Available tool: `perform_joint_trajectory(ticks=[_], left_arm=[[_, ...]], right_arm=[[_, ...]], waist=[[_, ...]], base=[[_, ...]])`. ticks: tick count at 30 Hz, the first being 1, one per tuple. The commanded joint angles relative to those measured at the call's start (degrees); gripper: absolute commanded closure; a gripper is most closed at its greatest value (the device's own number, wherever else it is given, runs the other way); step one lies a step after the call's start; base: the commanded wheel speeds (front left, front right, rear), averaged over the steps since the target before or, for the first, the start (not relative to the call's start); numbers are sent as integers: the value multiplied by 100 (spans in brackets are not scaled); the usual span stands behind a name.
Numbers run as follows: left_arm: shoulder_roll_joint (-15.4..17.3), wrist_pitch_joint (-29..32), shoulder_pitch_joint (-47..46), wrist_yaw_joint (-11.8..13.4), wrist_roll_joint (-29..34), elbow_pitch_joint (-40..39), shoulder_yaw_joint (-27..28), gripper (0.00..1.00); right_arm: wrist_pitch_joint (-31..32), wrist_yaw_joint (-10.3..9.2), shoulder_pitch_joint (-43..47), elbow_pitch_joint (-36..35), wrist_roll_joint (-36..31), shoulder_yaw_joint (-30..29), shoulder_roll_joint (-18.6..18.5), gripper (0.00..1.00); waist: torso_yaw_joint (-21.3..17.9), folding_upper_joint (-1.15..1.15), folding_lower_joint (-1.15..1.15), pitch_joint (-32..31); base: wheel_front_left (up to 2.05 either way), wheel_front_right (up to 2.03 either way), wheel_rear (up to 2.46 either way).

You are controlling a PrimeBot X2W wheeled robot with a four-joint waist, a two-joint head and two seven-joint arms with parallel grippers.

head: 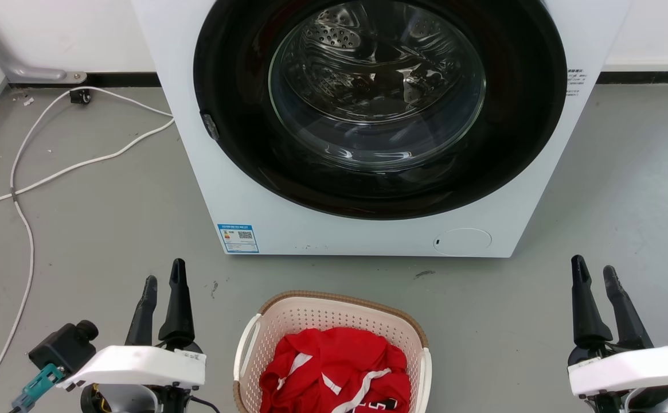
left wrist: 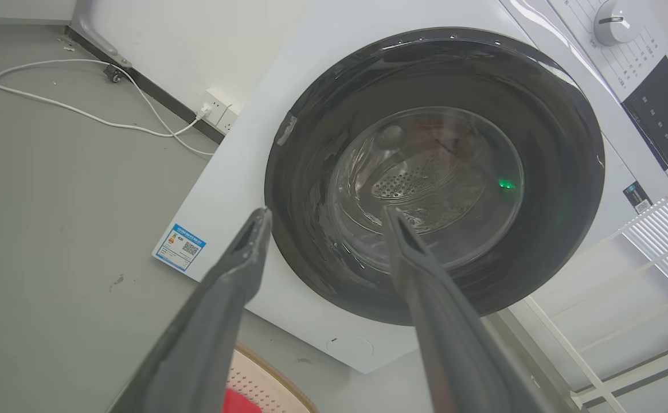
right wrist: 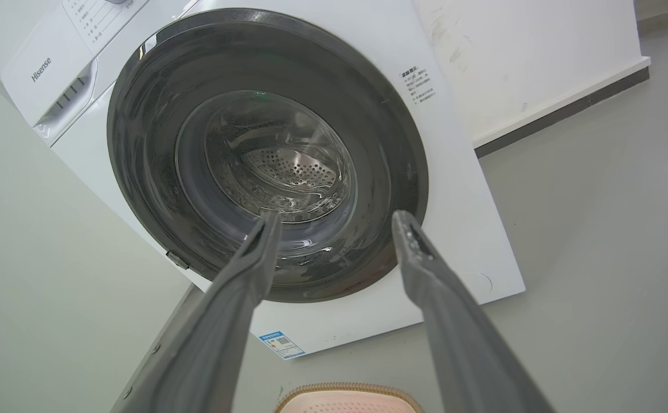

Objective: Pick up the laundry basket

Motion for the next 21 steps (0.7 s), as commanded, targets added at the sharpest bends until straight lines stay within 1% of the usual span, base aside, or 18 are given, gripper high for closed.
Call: perform_joint_trajectory(ticks=[1, 21], left_arm=[[14, -67, 19, 15, 204, -106, -20, 0], [16, -370, 138, 64, 1391, -147, -130, 0]], right_arm=[[-67, 0, 12, -127, -226, 8, -9, 0], [-371, 0, 209, -257, -1512, 38, -5, 0]], waist=[[2, 0, -1, 2], [6, 0, -1, 34]], base=[[0, 0, 0], [0, 0, 0]])
